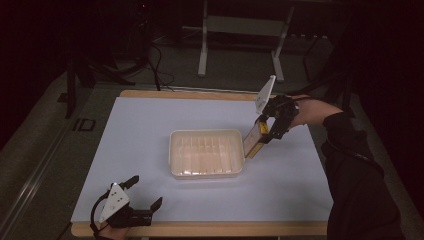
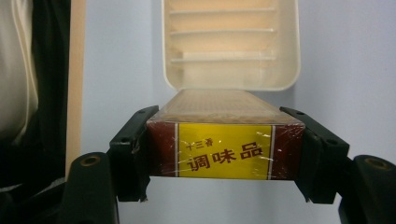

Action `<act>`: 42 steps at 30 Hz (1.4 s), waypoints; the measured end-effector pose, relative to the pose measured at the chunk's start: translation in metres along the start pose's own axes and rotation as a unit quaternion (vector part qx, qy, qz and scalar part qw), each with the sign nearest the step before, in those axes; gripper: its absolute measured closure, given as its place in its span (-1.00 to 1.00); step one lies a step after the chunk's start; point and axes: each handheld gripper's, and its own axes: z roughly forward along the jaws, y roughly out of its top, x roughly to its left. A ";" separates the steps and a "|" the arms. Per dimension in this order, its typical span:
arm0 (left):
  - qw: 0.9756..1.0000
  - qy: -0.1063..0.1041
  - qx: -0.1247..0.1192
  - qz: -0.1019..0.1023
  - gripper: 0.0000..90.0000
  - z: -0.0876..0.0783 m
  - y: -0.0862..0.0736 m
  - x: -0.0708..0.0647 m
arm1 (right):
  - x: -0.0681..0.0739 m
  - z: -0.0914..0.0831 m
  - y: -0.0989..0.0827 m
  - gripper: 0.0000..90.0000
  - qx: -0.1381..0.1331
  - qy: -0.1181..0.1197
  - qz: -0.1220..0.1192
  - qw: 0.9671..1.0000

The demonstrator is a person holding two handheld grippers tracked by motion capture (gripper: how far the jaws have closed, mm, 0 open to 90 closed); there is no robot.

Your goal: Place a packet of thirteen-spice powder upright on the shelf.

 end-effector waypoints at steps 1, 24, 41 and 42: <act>1.000 0.000 0.000 0.001 -1.00 0.000 0.000 0.000 | 0.000 0.000 0.002 -0.29 0.000 0.001 -0.003 1.000; 1.000 0.001 -0.001 0.000 -1.00 -0.001 0.000 0.000 | 0.012 0.014 0.059 -0.29 -0.055 0.007 -0.054 0.997; 1.000 0.000 -0.001 0.000 -1.00 -0.001 0.000 0.000 | 0.008 0.039 0.097 -0.29 -0.095 0.013 -0.058 0.994; 1.000 0.000 -0.001 0.000 -1.00 -0.001 0.000 0.000 | 0.007 0.040 0.099 -0.29 -0.098 0.016 -0.059 0.993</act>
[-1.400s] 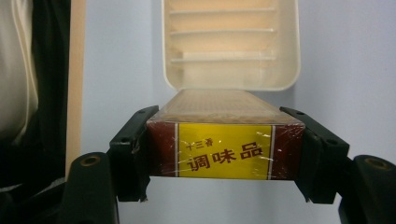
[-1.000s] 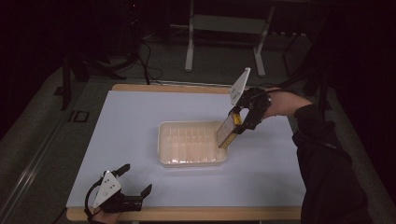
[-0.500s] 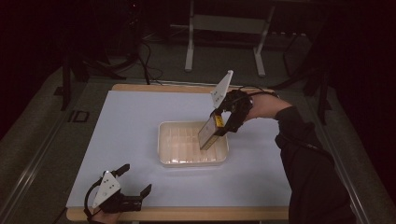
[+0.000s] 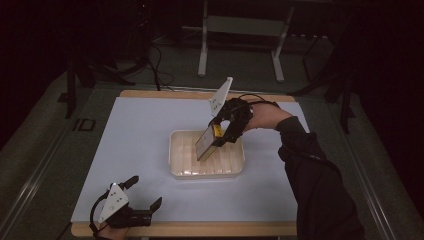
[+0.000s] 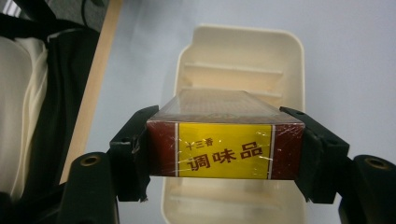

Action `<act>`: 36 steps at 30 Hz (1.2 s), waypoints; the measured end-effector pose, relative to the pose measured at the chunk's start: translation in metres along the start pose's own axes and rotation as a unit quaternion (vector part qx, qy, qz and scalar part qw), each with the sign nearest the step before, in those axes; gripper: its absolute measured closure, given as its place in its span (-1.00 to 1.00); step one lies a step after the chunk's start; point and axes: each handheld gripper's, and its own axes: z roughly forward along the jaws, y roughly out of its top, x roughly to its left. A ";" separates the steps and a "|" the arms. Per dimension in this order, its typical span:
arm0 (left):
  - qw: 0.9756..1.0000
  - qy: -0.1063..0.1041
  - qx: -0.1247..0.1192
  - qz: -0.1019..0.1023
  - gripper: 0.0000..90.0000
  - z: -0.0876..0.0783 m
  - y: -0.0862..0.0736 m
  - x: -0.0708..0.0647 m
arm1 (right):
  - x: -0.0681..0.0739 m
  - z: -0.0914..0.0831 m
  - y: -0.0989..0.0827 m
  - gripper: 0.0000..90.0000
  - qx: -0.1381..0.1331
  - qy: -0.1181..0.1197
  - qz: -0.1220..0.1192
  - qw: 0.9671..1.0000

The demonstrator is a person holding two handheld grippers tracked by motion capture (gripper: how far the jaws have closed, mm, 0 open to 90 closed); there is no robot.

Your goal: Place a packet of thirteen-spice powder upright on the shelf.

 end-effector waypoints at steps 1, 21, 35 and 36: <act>1.000 0.000 0.000 0.000 -1.00 0.000 0.000 0.000 | -0.001 0.002 0.001 -0.29 -0.003 0.001 -0.001 1.000; 1.000 -0.003 0.000 0.001 -1.00 -0.001 0.000 0.000 | -0.024 0.043 0.010 -0.29 -0.025 -0.008 0.017 1.000; 1.000 -0.007 0.000 0.005 -1.00 -0.001 0.000 -0.001 | -0.031 0.068 0.010 -0.29 0.005 0.004 0.033 0.999; 1.000 -0.008 0.000 0.005 -1.00 0.000 0.000 -0.001 | -0.031 0.069 0.010 -0.29 0.008 0.006 0.036 0.999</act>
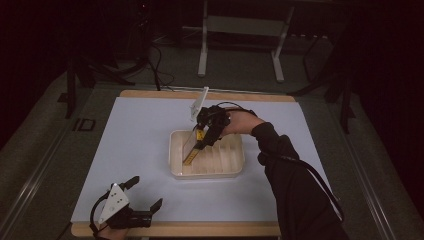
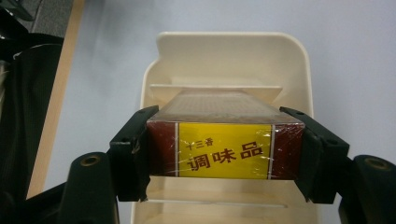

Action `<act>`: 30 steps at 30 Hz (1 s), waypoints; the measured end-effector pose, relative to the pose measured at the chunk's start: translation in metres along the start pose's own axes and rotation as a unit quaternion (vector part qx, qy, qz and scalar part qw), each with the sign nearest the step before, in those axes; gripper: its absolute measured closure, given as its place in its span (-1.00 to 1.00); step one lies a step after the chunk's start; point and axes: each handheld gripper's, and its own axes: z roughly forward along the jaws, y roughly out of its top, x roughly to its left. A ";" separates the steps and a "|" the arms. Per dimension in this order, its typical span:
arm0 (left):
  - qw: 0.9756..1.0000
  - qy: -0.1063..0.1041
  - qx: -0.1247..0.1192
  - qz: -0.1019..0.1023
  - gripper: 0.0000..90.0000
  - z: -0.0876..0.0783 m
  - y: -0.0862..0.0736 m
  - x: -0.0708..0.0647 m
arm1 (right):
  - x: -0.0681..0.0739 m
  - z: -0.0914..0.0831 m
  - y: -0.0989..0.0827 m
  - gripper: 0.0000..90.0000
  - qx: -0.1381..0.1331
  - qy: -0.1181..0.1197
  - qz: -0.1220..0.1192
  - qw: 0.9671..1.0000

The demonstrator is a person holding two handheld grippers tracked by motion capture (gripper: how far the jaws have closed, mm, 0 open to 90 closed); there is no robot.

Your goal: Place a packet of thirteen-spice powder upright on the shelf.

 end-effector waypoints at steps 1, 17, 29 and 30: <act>1.000 -0.001 0.000 0.001 -1.00 0.000 0.000 0.000 | 0.000 0.000 0.000 -0.29 0.000 0.000 0.000 1.000; 1.000 -0.002 -0.001 0.001 -1.00 0.000 0.000 0.000 | -0.001 0.021 0.006 -0.29 -0.021 -0.010 0.003 1.000; 1.000 -0.003 -0.004 0.001 -1.00 -0.001 0.001 0.000 | -0.002 0.044 -0.001 -0.30 -0.098 -0.015 0.005 0.995; 1.000 -0.004 -0.004 0.002 -1.00 -0.001 0.001 0.000 | -0.002 0.045 -0.001 -0.30 -0.106 -0.015 0.004 0.994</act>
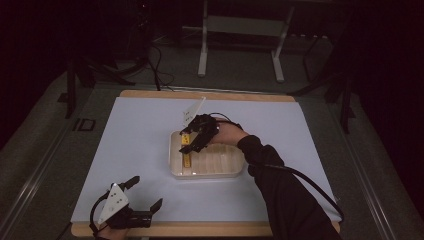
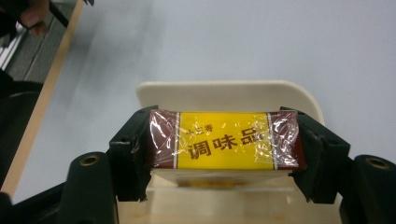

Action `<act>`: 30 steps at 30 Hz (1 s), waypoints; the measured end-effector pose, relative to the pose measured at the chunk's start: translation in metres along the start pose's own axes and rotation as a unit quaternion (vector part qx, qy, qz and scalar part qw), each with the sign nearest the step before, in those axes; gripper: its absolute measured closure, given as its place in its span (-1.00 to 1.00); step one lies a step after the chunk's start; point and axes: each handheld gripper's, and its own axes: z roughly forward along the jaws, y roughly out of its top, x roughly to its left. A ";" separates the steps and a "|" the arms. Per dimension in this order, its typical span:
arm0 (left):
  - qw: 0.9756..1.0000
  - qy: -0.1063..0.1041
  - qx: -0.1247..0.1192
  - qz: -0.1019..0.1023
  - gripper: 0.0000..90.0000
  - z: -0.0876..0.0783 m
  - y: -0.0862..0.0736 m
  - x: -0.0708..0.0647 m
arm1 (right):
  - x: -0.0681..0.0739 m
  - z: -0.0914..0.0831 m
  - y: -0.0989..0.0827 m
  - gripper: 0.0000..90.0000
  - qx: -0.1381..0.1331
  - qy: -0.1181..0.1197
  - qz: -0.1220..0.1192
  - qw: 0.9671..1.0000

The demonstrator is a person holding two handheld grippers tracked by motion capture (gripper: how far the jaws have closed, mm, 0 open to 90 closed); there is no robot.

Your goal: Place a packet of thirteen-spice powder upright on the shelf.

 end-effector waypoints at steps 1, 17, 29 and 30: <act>1.000 0.000 0.000 0.000 -1.00 0.000 0.000 0.000 | 0.000 0.001 -0.001 -0.30 -0.007 -0.001 0.003 1.000; 1.000 -0.001 0.000 0.001 -1.00 0.000 0.000 -0.001 | 0.000 0.014 -0.021 -0.32 -0.049 0.001 0.015 0.999; 1.000 -0.002 0.000 0.001 -1.00 0.001 0.000 0.000 | 0.005 0.006 -0.010 -0.76 -0.033 -0.003 0.013 0.999; 1.000 -0.001 0.000 0.000 -1.00 0.001 0.000 0.000 | 0.005 0.003 -0.009 -0.76 -0.035 -0.002 0.019 0.999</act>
